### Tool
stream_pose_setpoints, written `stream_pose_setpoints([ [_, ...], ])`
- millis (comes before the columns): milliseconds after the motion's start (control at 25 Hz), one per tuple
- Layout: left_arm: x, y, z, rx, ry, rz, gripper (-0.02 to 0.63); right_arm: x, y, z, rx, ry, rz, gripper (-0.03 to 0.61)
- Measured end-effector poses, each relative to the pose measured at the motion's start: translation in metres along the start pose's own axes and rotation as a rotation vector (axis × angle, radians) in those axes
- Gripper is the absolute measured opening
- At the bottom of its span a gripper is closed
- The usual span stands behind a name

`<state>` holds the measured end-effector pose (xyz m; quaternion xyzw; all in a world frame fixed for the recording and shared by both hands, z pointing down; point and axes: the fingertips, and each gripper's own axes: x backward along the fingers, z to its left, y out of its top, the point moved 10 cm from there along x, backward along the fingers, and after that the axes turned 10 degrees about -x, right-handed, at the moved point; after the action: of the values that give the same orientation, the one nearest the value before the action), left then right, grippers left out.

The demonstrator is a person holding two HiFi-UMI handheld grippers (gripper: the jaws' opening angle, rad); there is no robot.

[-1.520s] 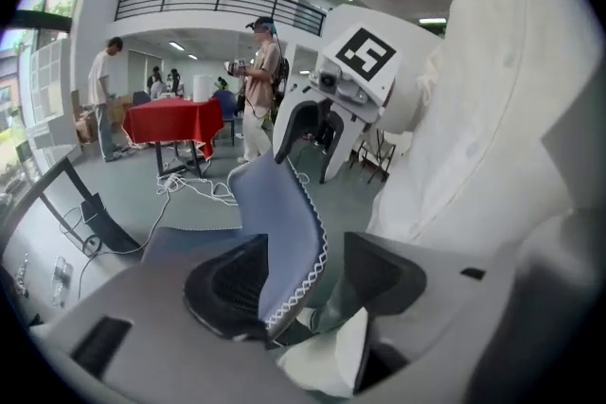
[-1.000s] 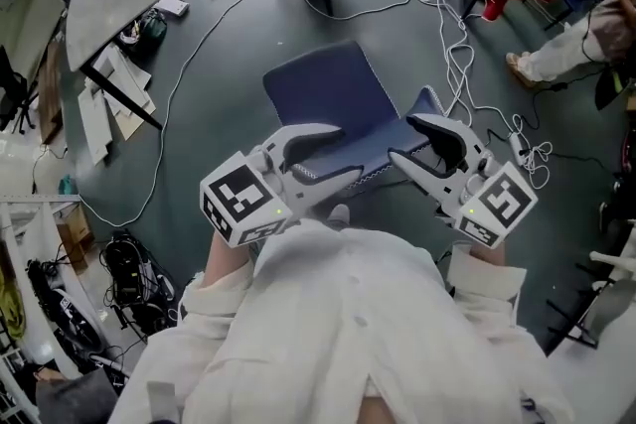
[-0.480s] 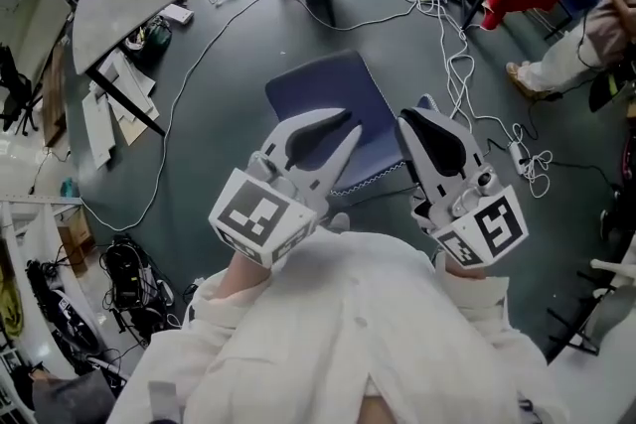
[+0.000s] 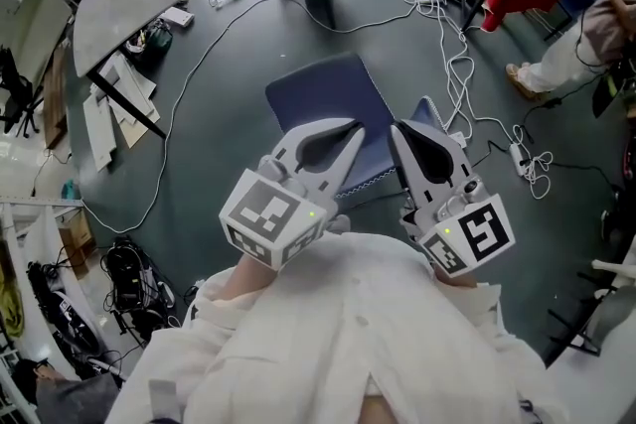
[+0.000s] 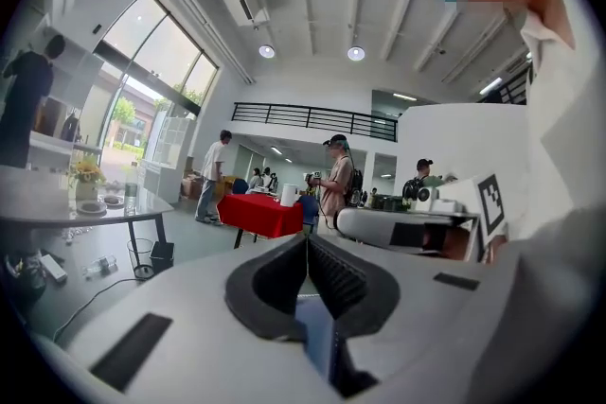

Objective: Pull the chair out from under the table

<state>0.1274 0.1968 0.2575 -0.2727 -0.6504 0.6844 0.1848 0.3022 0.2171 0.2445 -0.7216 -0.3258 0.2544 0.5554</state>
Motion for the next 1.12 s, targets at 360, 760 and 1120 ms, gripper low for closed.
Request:
stream_pose_setpoints([
  [360,-0.002,-0.010,-0.012,0.025,0.003,0.046,0.018,0.002,-0.014,0.002,-0.010,0.003,0.059,0.003],
  [760,0.001,-0.014,-0.010,0.055,-0.007,0.075,0.018,-0.001,-0.018,0.003,-0.017,-0.004,0.084,0.003],
  [1120,0.002,-0.014,-0.009,0.056,0.004,0.063,0.018,-0.002,-0.019,0.004,-0.007,0.006,0.096,0.003],
])
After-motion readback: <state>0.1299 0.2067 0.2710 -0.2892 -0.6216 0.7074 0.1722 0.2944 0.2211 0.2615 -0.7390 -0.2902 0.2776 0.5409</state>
